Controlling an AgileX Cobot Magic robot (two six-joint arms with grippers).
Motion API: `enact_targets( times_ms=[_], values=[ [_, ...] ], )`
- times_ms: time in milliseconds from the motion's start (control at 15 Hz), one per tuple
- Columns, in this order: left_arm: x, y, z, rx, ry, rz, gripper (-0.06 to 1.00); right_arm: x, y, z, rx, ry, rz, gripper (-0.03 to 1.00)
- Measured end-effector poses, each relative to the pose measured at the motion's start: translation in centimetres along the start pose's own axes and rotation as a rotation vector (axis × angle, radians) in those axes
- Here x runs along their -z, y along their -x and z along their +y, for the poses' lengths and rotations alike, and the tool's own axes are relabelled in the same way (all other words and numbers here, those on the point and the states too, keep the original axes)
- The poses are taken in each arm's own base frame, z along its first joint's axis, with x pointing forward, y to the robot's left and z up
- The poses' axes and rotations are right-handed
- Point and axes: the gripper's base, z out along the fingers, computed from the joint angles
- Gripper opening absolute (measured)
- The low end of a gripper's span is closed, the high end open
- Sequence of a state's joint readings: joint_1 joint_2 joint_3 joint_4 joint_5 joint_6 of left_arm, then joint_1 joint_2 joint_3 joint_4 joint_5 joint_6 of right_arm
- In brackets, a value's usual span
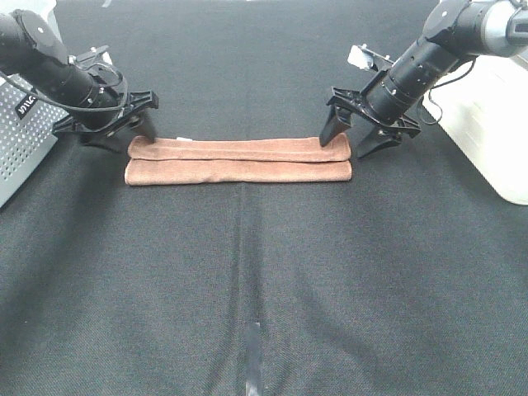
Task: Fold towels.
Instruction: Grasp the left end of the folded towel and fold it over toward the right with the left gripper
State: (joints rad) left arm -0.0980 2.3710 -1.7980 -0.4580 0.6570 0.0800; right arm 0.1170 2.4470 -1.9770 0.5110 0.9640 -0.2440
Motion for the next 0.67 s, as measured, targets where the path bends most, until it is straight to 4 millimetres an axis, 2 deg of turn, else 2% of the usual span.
enact_targets(
  times_ms=[67,200,467,600,667],
  values=[
    [0.0,-0.1,0.0,-0.001,0.000,0.007,0.77,0.5,0.1,0.2,0.007,-0.002,-0.009,0.75],
    [0.0,-0.2,0.0,-0.008,0.005,0.018,0.79,2.0,0.5,0.8,0.023,-0.005,-0.037,0.76],
    [-1.2,-0.7,0.2,0.036,-0.019,0.038,0.80,2.2,0.6,0.9,0.027,-0.007,-0.042,0.76],
    [-1.6,-0.9,-0.5,0.023,-0.027,0.042,0.76,2.2,0.6,0.9,0.028,-0.008,-0.042,0.76],
    [-1.8,-1.0,-0.8,0.017,-0.030,0.041,0.69,2.2,0.6,0.9,0.031,-0.012,-0.041,0.76]
  ],
)
